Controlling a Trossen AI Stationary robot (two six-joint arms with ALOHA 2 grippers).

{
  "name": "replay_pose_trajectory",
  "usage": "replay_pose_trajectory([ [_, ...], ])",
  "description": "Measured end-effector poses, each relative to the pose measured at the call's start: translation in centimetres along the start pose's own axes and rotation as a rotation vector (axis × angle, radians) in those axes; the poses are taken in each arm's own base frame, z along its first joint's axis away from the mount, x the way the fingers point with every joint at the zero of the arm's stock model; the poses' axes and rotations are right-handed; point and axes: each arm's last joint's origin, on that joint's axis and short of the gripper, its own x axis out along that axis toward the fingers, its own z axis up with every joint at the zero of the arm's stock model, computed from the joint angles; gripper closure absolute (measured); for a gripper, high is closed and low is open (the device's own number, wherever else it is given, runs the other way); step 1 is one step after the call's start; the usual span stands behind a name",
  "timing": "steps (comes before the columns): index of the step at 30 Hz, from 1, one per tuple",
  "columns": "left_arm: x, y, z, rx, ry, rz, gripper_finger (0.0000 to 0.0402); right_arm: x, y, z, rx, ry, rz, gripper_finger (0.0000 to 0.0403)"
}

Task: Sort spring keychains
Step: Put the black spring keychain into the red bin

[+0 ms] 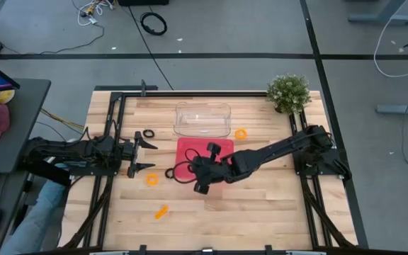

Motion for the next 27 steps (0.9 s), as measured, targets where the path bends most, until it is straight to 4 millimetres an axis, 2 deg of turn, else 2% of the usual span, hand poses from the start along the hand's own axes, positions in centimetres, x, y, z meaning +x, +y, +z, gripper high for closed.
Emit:
replay_pose_trajectory([
  [9, 0.0, 0.0, 0.0, 0.000, 0.000, 0.000, 0.0065, 0.0, -0.3, -0.2, 0.019, -0.005, -0.094, 0.0394],
  [15, 0.0, 0.0, 0.0, 0.000, 0.000, 0.000, 0.0065, -1.1, -0.4, -0.1, 0.023, -0.048, -0.112, 0.0394],
  [19, 0.0, 0.0, 0.0, 0.000, 0.000, 0.000, 0.0065, -1.5, -1.2, -1.7, 0.054, -0.099, -0.088, 0.0394],
  [24, 0.0, 0.0, 0.0, 0.000, -0.001, 0.000, 0.0065, -2.0, -3.2, -3.8, 0.166, -0.252, 0.042, 0.0394],
  [27, 0.0, 0.0, 0.0, 0.000, 0.000, 0.000, 0.0065, -2.4, -4.2, -5.1, 0.202, -0.289, 0.061, 0.0394],
])
